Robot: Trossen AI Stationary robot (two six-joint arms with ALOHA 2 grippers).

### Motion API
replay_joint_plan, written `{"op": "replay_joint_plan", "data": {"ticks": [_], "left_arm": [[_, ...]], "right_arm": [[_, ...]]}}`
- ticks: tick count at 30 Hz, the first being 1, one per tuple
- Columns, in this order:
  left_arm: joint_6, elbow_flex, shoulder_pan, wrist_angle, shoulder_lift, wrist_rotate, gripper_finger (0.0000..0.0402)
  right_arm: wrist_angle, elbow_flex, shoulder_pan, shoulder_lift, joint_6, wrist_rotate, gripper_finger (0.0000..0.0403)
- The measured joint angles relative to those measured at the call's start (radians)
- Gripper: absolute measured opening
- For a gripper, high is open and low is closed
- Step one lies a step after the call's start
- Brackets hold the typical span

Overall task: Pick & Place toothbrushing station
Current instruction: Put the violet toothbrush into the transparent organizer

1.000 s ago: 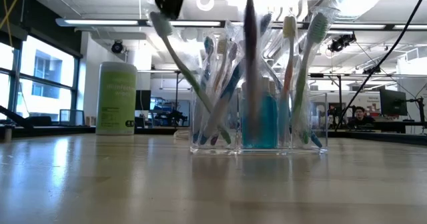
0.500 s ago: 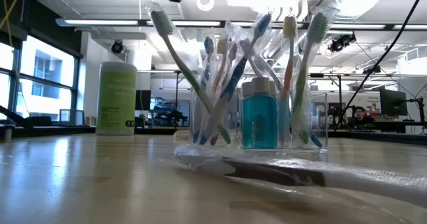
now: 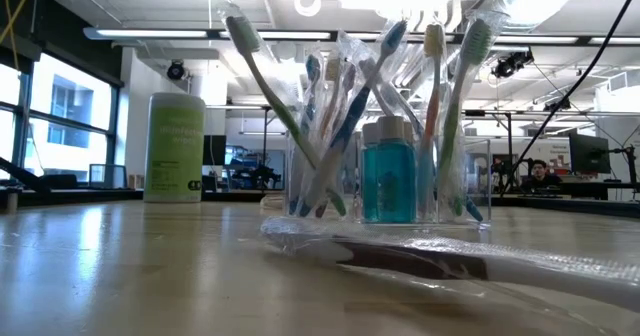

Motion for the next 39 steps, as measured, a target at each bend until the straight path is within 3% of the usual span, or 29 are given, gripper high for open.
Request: {"op": "replay_joint_plan", "data": {"ticks": [6, 10, 17, 27, 30, 39], "left_arm": [[-0.045, 0.001, -0.007, -0.001, -0.001, 0.0, 0.0146], [-0.077, 0.003, -0.006, -0.022, 0.012, 0.026, 0.0173], [-0.009, 0.079, 0.002, -0.11, 0.129, 0.1, 0.0177], [-0.084, 0.152, 0.066, -0.393, 0.143, 0.134, 0.0177], [-0.083, 0.153, 0.077, -0.395, 0.158, 0.189, 0.0177], [-0.024, 0.153, 0.062, -0.403, 0.237, 0.196, 0.0177]], "right_arm": [[-0.05, 0.0, 0.031, -0.014, 0.005, 0.006, 0.012], [-0.053, -0.001, 0.059, -0.014, -0.002, 0.073, 0.012], [-0.045, -0.001, 0.094, -0.014, 0.004, 0.145, 0.012], [0.003, -0.001, 0.14, -0.014, 0.117, 0.192, 0.012], [0.029, -0.001, 0.151, -0.014, 0.138, 0.192, 0.012], [0.135, -0.001, 0.167, -0.011, 0.158, 0.184, 0.012]]}}
